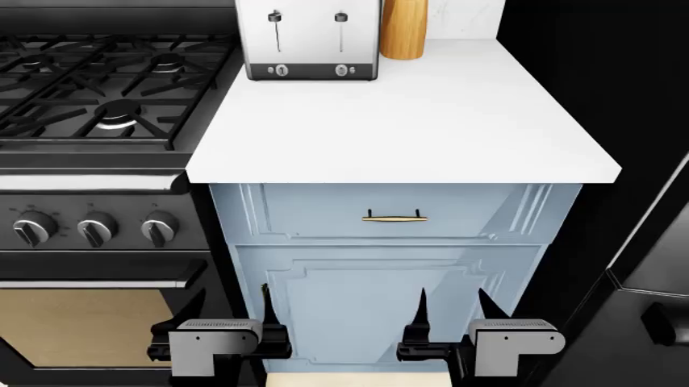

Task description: Push down the lever of the toaster to turn it on.

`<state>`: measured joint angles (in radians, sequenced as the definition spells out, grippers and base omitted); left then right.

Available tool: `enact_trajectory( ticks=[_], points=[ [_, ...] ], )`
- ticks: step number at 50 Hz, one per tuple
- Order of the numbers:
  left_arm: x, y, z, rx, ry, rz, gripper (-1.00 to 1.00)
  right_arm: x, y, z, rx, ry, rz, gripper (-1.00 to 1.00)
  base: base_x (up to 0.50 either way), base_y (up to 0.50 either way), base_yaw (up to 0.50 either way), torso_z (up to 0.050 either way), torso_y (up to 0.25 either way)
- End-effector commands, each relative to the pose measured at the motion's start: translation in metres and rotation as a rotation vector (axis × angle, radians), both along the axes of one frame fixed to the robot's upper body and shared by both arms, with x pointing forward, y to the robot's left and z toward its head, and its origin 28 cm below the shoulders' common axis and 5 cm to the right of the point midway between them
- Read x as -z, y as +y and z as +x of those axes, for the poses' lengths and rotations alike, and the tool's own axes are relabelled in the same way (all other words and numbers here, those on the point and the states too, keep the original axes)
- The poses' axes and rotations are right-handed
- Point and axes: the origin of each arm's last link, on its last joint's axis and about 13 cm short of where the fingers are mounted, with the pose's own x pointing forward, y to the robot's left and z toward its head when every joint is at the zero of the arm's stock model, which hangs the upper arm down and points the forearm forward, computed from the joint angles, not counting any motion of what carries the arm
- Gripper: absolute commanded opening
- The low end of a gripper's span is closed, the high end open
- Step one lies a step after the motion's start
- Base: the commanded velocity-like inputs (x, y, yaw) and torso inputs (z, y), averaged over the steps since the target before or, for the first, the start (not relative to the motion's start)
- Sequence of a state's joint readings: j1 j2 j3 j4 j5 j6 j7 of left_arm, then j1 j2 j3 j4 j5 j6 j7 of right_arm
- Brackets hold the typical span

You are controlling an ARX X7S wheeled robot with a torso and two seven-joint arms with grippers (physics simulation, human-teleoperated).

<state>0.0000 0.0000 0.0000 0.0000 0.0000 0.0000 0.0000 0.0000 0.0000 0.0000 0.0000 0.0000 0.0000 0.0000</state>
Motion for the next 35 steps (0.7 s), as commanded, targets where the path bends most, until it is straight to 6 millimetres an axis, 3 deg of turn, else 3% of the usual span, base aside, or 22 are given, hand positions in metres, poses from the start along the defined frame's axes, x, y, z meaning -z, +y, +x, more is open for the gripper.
enact_trajectory(
  ticks=[1, 19, 35],
  points=[
    [-0.001, 0.000, 0.001, 0.004, -0.004, -0.003, 1.00, 0.000, 0.000, -0.002, 0.007, 0.000, 0.000, 1.00, 0.00, 0.00, 0.00, 0.000, 0.000],
    [-0.017, 0.006, -0.009, 0.037, -0.053, -0.015, 1.00, -0.014, 0.001, -0.010, -0.004, -0.044, -0.007, 1.00, 0.00, 0.00, 0.00, 0.000, 0.000],
    [-0.080, 0.013, -0.028, 0.045, -0.146, 0.042, 1.00, -0.096, 0.006, -0.016, -0.087, -0.186, -0.055, 1.00, 0.00, 0.00, 0.00, 0.000, 0.000]
  ],
)
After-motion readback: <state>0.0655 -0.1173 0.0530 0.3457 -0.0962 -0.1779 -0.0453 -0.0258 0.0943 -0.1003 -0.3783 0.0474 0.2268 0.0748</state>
